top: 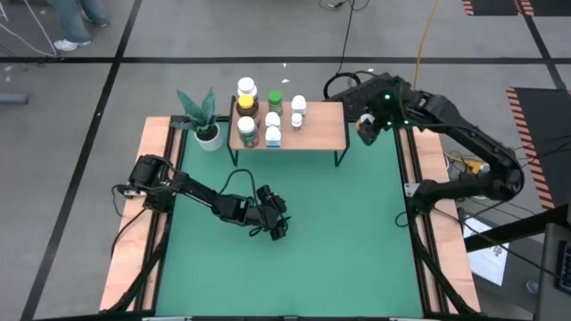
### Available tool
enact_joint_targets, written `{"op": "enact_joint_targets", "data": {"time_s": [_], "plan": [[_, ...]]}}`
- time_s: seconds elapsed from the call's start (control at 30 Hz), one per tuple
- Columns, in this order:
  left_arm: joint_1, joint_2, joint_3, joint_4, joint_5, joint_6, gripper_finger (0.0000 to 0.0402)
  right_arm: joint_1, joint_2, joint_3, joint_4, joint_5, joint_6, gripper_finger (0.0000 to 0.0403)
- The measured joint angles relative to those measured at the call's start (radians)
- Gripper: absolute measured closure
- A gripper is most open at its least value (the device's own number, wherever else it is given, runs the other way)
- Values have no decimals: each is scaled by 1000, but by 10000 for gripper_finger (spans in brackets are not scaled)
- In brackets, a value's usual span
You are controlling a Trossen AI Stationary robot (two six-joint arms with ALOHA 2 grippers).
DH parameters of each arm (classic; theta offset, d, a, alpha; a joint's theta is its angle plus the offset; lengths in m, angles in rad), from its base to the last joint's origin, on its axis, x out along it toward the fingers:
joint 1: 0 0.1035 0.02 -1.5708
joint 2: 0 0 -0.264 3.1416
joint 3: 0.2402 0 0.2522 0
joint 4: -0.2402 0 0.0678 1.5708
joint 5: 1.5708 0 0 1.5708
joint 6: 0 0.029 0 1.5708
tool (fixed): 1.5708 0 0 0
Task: Pick and place medicine bottles onto shelf by color
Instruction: Put the white orange pill bottle on the shelf aligned with white black pill bottle
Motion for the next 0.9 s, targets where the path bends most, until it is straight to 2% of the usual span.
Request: {"op": "enact_joint_targets", "data": {"time_s": [0.23, 0.4, 0.67, 0.9], "plan": [[-1, 0, 0, 9, 0, 2, 128, 193, 153, 138, 11, 0, 14, 198], [-1, 0, 0, 10, -1, 2, 128, 277, 319, 276, 14, 0, -13, 198], [-1, 0, 0, 5, -2, 2, 128, 348, 556, 447, 17, -1, -89, 198], [-1, 0, 0, -12, -3, 1, 128, 333, 662, 509, 68, -1, -124, 193]]}}
